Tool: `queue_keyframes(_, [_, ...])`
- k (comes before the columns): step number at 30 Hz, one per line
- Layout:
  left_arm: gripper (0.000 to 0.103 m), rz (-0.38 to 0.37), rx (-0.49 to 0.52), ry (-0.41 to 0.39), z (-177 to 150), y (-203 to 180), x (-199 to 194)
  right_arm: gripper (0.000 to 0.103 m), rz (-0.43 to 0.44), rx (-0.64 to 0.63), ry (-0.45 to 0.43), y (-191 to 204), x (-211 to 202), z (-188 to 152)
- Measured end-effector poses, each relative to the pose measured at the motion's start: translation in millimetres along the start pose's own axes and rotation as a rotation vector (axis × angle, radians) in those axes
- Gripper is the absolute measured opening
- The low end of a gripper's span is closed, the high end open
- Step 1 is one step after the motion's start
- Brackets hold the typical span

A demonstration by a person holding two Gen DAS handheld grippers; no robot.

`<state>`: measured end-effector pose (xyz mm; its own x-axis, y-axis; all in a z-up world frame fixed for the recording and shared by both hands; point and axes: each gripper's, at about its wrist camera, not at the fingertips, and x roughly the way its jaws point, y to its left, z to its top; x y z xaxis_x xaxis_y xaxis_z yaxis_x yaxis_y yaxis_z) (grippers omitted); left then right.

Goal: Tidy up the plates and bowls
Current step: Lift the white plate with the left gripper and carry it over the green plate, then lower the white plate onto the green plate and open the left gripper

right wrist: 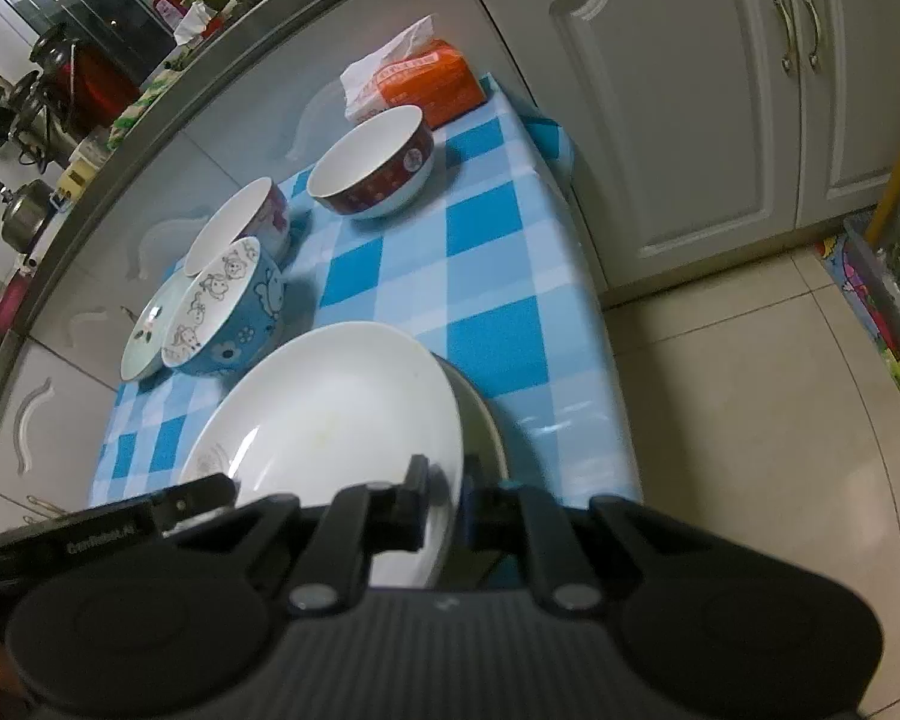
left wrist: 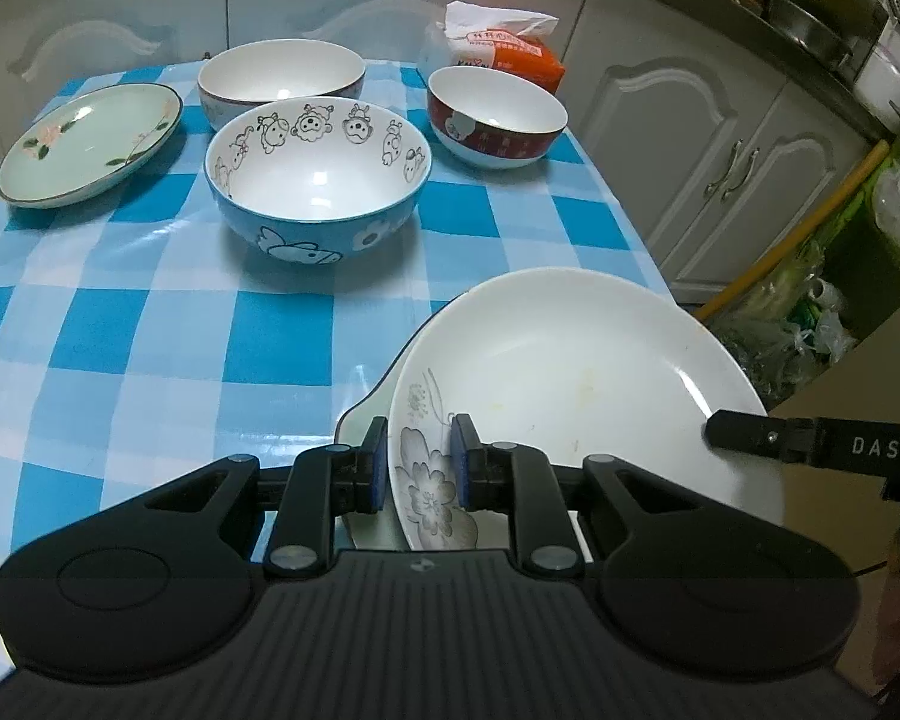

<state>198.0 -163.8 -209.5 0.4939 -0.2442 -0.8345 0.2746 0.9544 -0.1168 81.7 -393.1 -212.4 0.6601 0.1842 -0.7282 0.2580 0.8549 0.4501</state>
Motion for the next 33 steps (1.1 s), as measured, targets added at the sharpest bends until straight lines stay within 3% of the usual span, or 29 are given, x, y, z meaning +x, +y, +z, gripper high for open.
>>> queue_keyframes(7, [0.021,0.024,0.055,-0.015,-3,-5,-2,0.008,-0.006,-0.037,-0.006,1,1,2])
queue_keyframes(16, [0.027,0.01,0.037,-0.014,-6,-1,-6,0.009,-0.021,-0.072,-0.011,4,0,2])
queue_keyframes(20, [0.031,0.009,0.029,-0.024,-6,1,-9,0.016,-0.011,-0.059,-0.01,3,-1,2])
queue_keyframes(25, [0.036,0.004,0.006,-0.031,-6,5,-13,0.028,-0.059,-0.161,-0.019,18,-4,0])
queue_keyframes(26, [0.036,0.003,0.002,-0.033,-6,6,-14,0.034,-0.062,-0.174,-0.021,20,-5,-1])
queue_keyframes(27, [0.037,0.003,-0.005,-0.033,-7,7,-15,0.051,-0.073,-0.187,-0.026,22,-5,-1])
queue_keyframes(29, [0.038,-0.002,-0.025,-0.031,-7,10,-15,0.066,-0.122,-0.215,-0.044,24,-5,-3])
queue_keyframes(33, [0.04,0.01,-0.051,-0.033,-9,19,-16,0.066,-0.11,-0.173,-0.045,17,-3,0])
